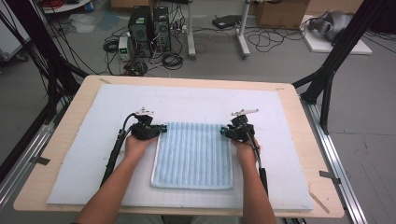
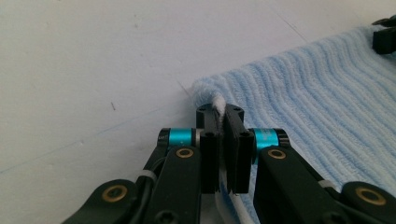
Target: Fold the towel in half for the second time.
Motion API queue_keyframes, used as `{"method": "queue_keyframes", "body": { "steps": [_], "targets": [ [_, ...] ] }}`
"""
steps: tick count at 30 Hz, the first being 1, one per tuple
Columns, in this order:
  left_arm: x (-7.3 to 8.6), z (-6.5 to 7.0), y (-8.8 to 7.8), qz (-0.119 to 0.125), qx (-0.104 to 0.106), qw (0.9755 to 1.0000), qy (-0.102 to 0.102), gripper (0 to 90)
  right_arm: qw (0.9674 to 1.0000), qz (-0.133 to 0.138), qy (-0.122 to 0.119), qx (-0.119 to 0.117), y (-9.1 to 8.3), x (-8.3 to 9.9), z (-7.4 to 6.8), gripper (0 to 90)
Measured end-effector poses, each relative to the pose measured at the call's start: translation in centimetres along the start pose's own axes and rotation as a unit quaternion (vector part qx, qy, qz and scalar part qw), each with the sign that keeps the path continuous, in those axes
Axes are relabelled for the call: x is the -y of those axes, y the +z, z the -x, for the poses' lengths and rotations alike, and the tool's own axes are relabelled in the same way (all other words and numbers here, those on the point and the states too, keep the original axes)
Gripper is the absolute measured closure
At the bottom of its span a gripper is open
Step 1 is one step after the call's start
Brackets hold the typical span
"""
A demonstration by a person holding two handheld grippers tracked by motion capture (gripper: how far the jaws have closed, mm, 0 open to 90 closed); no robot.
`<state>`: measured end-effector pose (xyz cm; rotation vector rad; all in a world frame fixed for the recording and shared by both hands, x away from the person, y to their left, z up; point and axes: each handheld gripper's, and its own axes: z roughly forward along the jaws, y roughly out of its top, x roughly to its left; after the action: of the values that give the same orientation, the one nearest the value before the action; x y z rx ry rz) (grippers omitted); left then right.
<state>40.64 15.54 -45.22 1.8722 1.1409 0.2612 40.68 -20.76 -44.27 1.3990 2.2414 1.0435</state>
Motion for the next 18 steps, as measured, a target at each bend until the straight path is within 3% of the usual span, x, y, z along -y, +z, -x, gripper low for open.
{"method": "queue_keyframes", "body": {
  "steps": [2, 6, 8, 12, 15, 18],
  "targets": [
    [0.0, -0.1, -0.1, 0.002, 0.005, 1.0, -0.008, 85.3, 0.9999, 0.0, 0.012, -0.011, 0.0, 0.1, 0.1, 80.1],
    [-0.2, -0.2, -0.4, 0.016, 0.008, 0.9997, -0.019, 85.3, 1.0, 0.003, -0.008, 0.001, 0.0, -0.1, -0.4, 84.2],
    [-0.5, -0.2, -0.7, 0.033, 0.007, 0.9993, -0.017, 85.5, 0.9997, 0.017, -0.014, 0.01, -0.2, -0.3, -0.6, 84.6],
    [-1.2, -0.4, -1.4, 0.084, 0.011, 0.9957, -0.036, 85.6, 0.9983, 0.053, -0.013, 0.02, -0.7, -0.8, -0.6, 84.6],
    [-1.1, -0.5, -1.7, 0.077, 0.014, 0.9963, -0.036, 85.6, 0.9974, 0.07, -0.006, 0.017, -1.0, -0.9, -0.8, 84.5],
    [-1.1, -0.6, -2.2, 0.073, 0.022, 0.9964, -0.039, 85.5, 0.9968, 0.078, -0.014, 0.01, -1.4, -0.9, -1.0, 84.4]
  ]
}}
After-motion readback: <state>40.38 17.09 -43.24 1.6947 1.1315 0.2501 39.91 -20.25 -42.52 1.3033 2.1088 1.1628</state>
